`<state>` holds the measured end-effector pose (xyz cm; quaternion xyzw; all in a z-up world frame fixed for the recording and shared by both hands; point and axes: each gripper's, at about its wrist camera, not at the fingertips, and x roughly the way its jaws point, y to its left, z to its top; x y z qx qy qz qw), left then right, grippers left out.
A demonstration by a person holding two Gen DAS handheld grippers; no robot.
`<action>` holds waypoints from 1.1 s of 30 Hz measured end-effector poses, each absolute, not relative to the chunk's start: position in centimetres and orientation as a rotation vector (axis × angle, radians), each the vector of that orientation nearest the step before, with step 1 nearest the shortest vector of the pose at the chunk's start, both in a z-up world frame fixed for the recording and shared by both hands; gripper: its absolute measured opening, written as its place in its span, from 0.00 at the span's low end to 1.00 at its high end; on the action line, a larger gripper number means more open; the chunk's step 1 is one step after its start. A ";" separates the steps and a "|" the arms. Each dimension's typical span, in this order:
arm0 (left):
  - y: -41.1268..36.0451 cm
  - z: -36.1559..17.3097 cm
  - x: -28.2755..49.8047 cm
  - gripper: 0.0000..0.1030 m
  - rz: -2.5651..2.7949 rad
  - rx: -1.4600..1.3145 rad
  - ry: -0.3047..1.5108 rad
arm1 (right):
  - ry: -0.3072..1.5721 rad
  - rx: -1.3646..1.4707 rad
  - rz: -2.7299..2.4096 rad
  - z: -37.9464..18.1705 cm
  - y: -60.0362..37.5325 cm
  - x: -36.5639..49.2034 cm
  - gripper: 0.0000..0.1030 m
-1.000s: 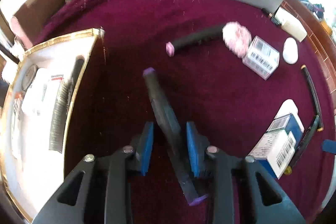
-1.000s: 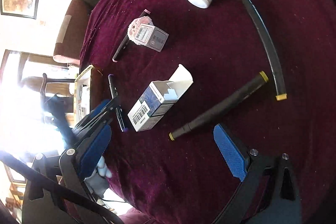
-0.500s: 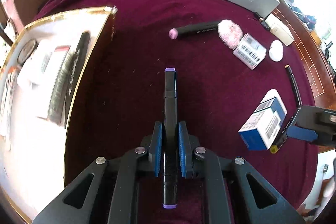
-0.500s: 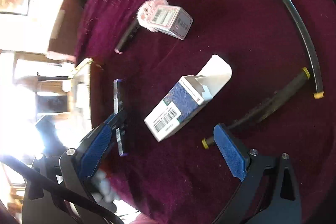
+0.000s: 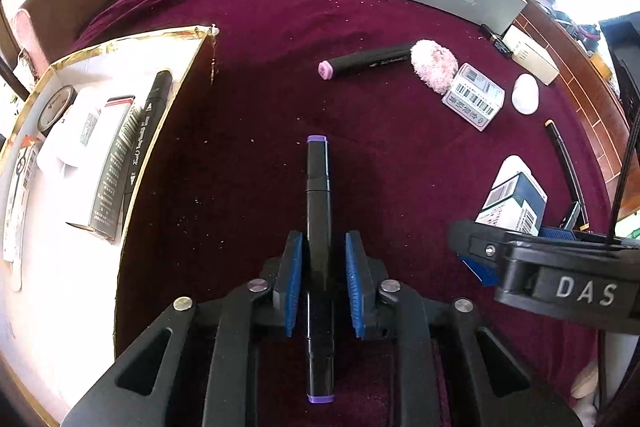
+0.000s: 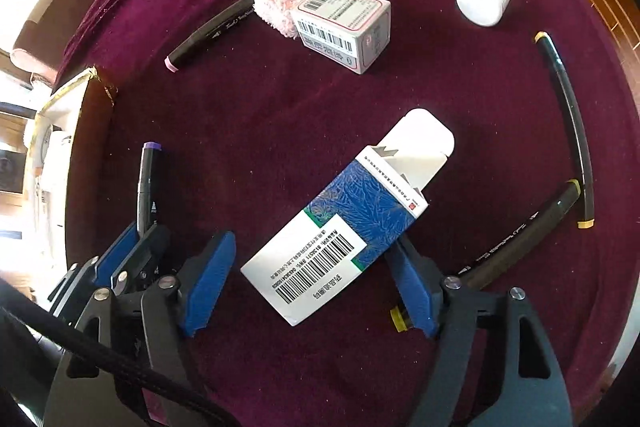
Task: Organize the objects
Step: 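Grasp the blue-white medicine box with the right gripper while the left lifts the marker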
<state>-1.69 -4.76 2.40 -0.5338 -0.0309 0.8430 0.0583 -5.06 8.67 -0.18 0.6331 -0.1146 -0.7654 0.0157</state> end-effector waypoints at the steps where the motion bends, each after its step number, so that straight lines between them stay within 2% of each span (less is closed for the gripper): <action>1: -4.8 2.4 -1.7 0.17 2.549 -1.619 -0.097 | -0.345 1.964 -2.387 -0.2 8.6 -5.0 0.75; 2: -5.0 2.4 -1.7 0.17 2.543 -1.622 -0.104 | -0.340 1.960 -2.393 -0.2 8.6 -4.9 0.71; 4: -5.5 2.5 -1.9 0.15 2.516 -1.635 -0.149 | -0.315 1.963 -2.419 0.0 8.8 -4.7 0.57; 5: -5.9 2.5 -1.9 0.12 2.500 -1.647 -0.191 | -0.317 1.950 -2.422 0.1 9.0 -4.5 0.44; 6: -6.5 2.5 -1.9 0.11 2.483 -1.653 -0.241 | -0.349 1.933 -2.405 0.4 9.4 -4.4 0.38; 9: -7.5 3.1 -1.4 0.11 2.470 -1.647 -0.312 | -0.446 1.924 -2.344 0.6 10.2 -4.2 0.32; 18: -10.7 7.2 1.7 0.11 2.460 -1.535 -0.442 | -0.787 1.817 -2.183 1.5 11.3 -3.2 0.31; 24: -15.7 9.0 3.6 0.11 2.497 -1.525 -0.579 | -0.978 1.742 -2.051 2.1 10.7 -2.4 0.31; 33: -24.7 8.6 4.2 0.11 2.659 -1.604 -0.620 | -0.909 1.646 -1.951 5.0 3.0 -3.6 0.32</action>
